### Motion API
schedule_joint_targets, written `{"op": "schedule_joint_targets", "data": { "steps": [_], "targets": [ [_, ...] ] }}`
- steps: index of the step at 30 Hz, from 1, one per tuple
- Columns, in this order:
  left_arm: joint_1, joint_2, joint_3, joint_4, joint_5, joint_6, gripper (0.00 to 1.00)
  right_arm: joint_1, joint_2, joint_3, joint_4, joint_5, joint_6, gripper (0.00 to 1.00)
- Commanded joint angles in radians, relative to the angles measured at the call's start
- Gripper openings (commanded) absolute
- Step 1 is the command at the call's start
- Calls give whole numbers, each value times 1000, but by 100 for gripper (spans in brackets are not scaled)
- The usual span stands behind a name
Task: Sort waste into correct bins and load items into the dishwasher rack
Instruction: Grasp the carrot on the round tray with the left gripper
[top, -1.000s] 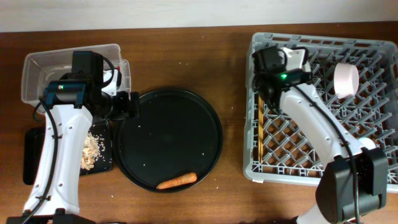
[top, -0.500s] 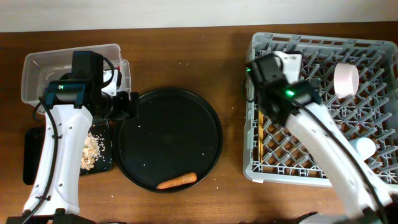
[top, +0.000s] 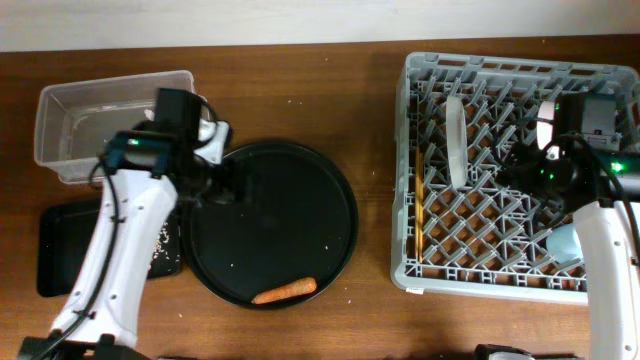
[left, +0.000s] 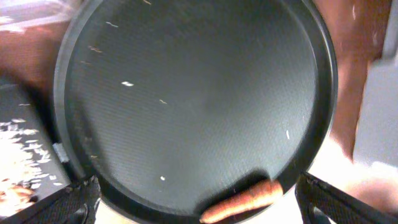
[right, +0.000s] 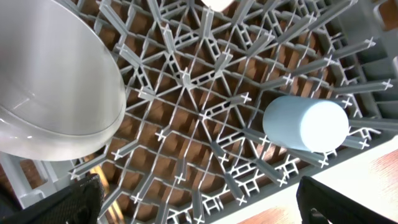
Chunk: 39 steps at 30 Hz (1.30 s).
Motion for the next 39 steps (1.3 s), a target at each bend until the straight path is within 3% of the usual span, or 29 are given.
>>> {"op": "schedule_joint_targets", "data": {
  "steps": [1, 10, 15, 22, 39],
  "targets": [
    [-113, -12, -122, 30, 15, 125, 99, -6, -2, -2, 2, -47, -11, 98],
    [-345, -12, -419, 90, 16, 79, 99, -6, -2, -2, 3, -46, -11, 98],
    [-403, -12, -497, 169, 16, 67, 99, -6, -2, -2, 3, -46, -11, 98],
    [-415, -10, -558, 283, 16, 16, 99, -6, -2, -2, 2, -46, -11, 98],
    [-414, 100, -546, 320, 41, -27, 99, -6, -2, -2, 1, -46, -11, 98]
  ]
}}
